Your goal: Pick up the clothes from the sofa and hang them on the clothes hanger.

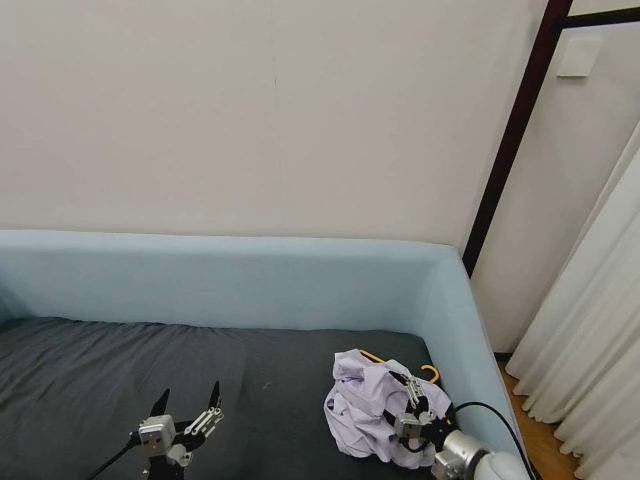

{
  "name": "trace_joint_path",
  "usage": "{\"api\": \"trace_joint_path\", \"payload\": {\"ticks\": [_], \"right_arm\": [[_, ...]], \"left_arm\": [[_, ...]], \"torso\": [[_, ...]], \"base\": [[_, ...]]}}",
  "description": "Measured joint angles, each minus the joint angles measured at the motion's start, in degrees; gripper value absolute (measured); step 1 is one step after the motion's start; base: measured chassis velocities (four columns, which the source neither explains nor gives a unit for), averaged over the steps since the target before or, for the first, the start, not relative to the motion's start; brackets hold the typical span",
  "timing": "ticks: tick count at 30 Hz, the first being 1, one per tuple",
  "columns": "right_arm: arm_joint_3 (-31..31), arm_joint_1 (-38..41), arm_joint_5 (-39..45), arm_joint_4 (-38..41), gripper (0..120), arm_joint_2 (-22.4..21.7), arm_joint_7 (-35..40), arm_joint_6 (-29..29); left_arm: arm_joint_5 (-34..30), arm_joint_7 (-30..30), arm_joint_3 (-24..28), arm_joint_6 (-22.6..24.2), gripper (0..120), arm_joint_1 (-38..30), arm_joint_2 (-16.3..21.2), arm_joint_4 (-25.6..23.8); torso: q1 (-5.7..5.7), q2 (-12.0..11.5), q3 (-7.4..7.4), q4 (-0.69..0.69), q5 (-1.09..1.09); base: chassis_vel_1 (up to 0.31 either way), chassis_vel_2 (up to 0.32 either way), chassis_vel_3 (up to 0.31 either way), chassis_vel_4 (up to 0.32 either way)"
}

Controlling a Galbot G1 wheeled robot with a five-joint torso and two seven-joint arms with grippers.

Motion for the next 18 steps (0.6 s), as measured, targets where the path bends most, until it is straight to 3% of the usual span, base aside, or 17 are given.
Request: {"api": "trace_joint_path", "payload": {"ticks": [4,11,18], "right_arm": [[-0.25,-0.29,2.07,0.74,95,-0.05,1.44,1.83],[-0.66,-0.17,5.42,1.21,67,0.43,2.56,3.76],[-0.07,-0.17,5.08,-0.41,63,0.54,1.51,3.89]], "left_arm": [[0.19,0.0,0.04,-0.01,100,0.03,-0.14,0.03],[0.86,0.0,0.43,-0.09,100,0.25,-0.48,-0.23],[1.0,0.0,0.37,-0.3,100,0.63,-0.54,-0.69]], "torso": [[0.0,0.0,0.0,0.01,0.0],[0.0,0.0,0.0,0.01,0.0],[0.0,0.0,0.0,0.01,0.0]], "base": [[0.0,0.0,0.0,0.0],[0.0,0.0,0.0,0.0],[0.0,0.0,0.0,0.0]]}}
